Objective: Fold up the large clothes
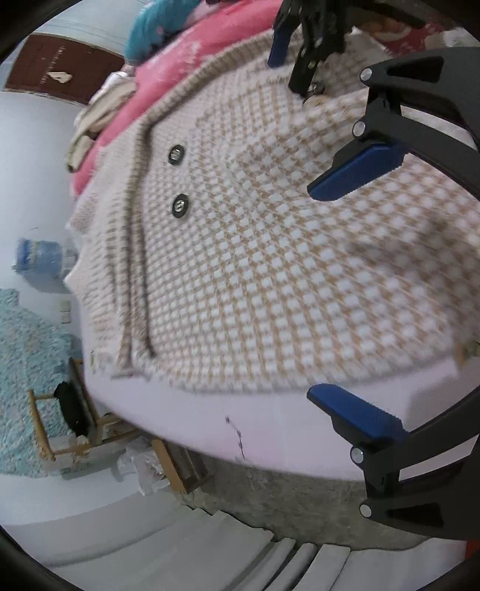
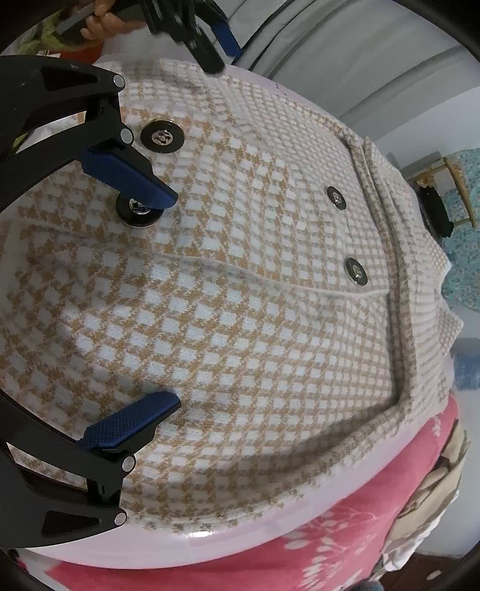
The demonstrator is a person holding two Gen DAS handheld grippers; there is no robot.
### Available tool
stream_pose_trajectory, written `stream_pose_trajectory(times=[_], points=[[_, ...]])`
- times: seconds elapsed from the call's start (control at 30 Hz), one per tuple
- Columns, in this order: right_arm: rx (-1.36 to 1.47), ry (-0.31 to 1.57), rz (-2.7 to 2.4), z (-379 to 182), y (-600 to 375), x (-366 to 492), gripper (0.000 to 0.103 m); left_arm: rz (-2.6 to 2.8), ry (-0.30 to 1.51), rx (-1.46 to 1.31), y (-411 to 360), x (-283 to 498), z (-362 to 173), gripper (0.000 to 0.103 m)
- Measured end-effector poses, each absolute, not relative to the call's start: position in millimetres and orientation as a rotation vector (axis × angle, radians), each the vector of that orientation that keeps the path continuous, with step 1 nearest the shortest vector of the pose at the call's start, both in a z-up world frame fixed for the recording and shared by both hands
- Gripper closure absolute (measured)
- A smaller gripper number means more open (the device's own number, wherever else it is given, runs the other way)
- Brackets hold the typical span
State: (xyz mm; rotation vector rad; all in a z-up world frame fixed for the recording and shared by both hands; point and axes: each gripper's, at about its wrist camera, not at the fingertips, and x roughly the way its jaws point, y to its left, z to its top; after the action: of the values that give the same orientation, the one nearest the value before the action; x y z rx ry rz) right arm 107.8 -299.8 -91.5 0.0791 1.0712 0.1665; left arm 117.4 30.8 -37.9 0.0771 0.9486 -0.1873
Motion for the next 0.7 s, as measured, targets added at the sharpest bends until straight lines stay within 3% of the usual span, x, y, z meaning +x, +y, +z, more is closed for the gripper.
stream_pose_trajectory(times=[0.4,0.7], points=[[0.089,1.027,0.168,-91.2,-301.9,98.7,0.008,-0.191,0.968,-0.048,78.0,30.1,-50.8,0.012],[0.089,1.009,0.170,-91.5,-299.5,92.6,0.008,-0.270,1.056,-0.171,75.6,22.7,-72.8,0.037]])
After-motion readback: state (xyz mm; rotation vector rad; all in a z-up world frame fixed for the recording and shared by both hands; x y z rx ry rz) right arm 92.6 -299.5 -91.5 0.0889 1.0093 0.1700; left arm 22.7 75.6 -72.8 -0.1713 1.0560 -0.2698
